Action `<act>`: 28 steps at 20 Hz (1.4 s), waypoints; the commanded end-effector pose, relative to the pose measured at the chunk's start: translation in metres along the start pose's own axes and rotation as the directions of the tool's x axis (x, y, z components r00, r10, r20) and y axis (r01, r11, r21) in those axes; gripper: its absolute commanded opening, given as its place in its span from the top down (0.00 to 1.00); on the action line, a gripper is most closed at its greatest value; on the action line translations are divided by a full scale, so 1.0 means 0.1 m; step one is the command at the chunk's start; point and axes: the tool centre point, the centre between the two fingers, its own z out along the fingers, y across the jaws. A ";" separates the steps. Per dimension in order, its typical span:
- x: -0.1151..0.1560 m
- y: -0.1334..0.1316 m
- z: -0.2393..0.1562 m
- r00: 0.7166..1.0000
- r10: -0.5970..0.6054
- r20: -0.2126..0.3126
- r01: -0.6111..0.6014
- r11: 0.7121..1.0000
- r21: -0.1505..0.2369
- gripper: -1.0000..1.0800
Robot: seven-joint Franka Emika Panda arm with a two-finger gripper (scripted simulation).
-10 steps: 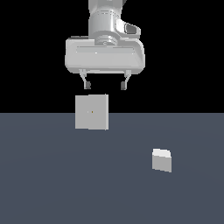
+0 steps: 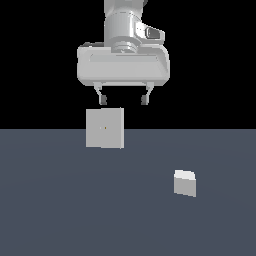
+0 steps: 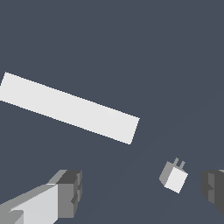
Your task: Plug the charger into the wall socket.
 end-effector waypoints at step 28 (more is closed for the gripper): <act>-0.74 0.93 0.92 0.900 0.394 -0.188 -0.401 0.916 0.005 0.04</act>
